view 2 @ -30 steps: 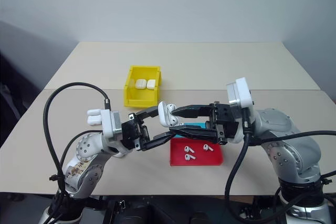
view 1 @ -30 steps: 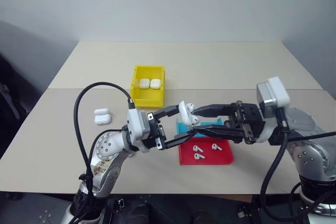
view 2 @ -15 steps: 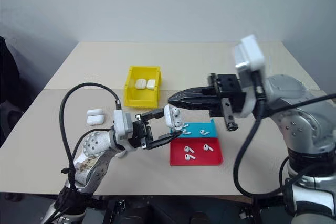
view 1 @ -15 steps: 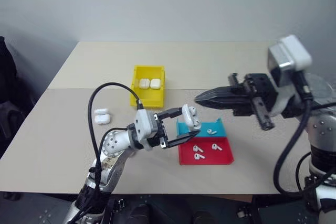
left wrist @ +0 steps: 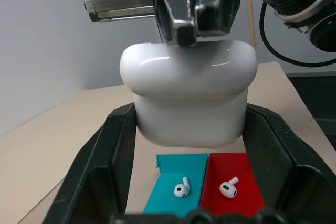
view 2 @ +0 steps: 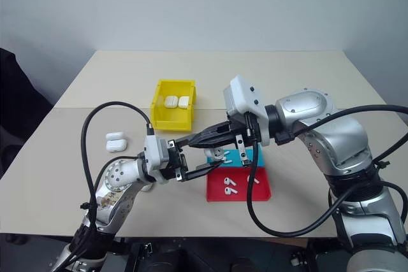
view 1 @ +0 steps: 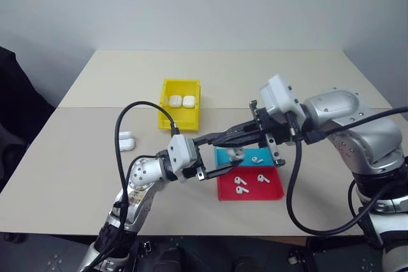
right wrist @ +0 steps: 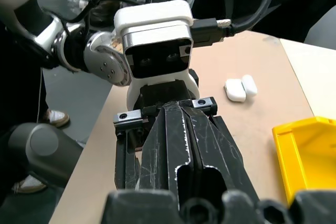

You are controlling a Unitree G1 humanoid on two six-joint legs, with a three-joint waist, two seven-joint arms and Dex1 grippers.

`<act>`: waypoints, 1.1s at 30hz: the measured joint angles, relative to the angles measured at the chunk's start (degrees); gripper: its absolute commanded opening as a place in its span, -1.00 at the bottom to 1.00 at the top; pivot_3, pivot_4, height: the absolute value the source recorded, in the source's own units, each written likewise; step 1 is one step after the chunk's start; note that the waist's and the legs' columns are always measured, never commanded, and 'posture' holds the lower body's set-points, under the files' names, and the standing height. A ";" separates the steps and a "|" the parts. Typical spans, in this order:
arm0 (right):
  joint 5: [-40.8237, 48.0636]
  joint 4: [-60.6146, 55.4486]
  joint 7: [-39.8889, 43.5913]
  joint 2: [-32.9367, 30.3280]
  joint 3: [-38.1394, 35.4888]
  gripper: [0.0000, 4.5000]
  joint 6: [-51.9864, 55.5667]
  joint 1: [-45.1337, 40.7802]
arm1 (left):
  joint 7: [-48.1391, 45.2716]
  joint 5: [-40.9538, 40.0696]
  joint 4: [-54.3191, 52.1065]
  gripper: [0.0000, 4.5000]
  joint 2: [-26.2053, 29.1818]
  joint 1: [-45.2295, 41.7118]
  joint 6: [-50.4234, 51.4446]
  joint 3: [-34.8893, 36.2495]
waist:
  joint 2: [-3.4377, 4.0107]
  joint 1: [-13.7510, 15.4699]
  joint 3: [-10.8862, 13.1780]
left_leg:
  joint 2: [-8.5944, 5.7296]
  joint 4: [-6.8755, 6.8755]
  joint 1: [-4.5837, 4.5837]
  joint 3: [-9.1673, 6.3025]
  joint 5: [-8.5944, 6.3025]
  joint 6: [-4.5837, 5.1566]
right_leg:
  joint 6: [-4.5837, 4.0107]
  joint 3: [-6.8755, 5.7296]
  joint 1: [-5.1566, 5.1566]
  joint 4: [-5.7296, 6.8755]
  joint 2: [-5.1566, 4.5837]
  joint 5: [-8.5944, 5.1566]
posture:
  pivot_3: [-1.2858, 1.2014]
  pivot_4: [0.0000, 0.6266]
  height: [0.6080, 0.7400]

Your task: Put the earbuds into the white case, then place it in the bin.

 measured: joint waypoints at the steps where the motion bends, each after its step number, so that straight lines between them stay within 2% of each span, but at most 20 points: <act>1: -0.58 0.05 0.47 -0.20 0.00 -0.99 -0.53 0.05 | 0.07 0.00 0.00 0.23 -0.06 0.16 0.02 -0.02 | 0.00 0.00 0.00 | 0.00 0.00 0.00 0.00 0.00 0.00 | 0.00 0.00 0.00 0.00 0.00 0.00 | 0.03 -0.52 1.00; 9: -2.83 1.14 3.21 -4.29 -1.27 -0.99 -2.78 2.41 | 0.09 -0.33 -0.21 0.23 0.03 1.19 0.05 0.19 | 0.00 0.02 0.00 | 0.00 0.00 0.00 -0.01 0.00 0.00 | 0.00 -0.01 0.02 -0.01 0.00 0.00 | 0.03 -0.52 1.00; 13: -1.98 1.70 3.46 -3.78 -2.97 -0.99 -3.31 2.91 | 0.04 -0.62 -0.27 0.23 -0.21 1.02 -0.03 0.29 | 0.00 -0.12 0.00 | 0.00 0.00 0.00 0.00 0.00 0.00 | 0.00 0.01 0.00 0.01 0.00 0.00 | 0.03 -0.52 1.00; 16: 2.13 2.68 2.89 -1.42 -6.54 -0.99 -2.12 2.66 | 0.04 -1.17 -0.87 0.23 -0.55 0.62 -0.19 0.43 | 0.00 -0.07 0.00 | 0.00 0.00 0.00 0.00 0.00 0.00 | 0.00 0.01 0.01 0.00 0.00 0.00 | 0.03 -0.52 1.00; 22: 7.33 5.53 -0.69 -0.91 -14.92 -0.99 -1.58 2.34 | 2.91 -0.01 -0.17 0.23 -1.04 -0.40 -1.20 2.36 | 0.00 0.10 0.00 | 0.00 0.02 0.00 0.00 0.00 0.00 | 0.00 -0.01 0.03 0.01 -0.01 0.00 | 0.03 -0.52 1.00; 24: 7.42 5.61 -3.34 -0.92 -15.92 -0.99 -0.61 2.63 | 6.75 3.25 1.58 0.23 -2.05 -2.92 -1.76 3.01 | 0.00 0.10 0.00 | 0.00 0.03 0.01 0.00 0.00 0.00 | 0.00 -0.01 0.04 0.03 -0.01 0.00 | 0.03 -0.52 1.00; 28: 8.18 5.42 -6.73 -0.13 -17.30 -0.99 0.41 5.98 | 23.20 13.38 10.18 0.23 -6.95 -12.85 1.92 5.48 | -0.05 0.68 0.00 | -0.04 0.10 -0.05 -0.05 0.00 0.00 | 0.03 -0.09 0.07 0.01 -0.02 0.02 | 0.03 -0.52 1.00; 33: 9.14 4.95 -9.55 -0.01 -18.70 -0.99 1.53 12.04 | 40.50 21.27 27.23 0.23 -8.57 -25.38 2.54 10.31 | -0.06 0.62 0.00 | -0.07 0.09 -0.26 -0.06 0.01 0.00 | 0.04 -0.11 -0.13 0.00 -0.03 0.02 | 0.03 -0.52 1.00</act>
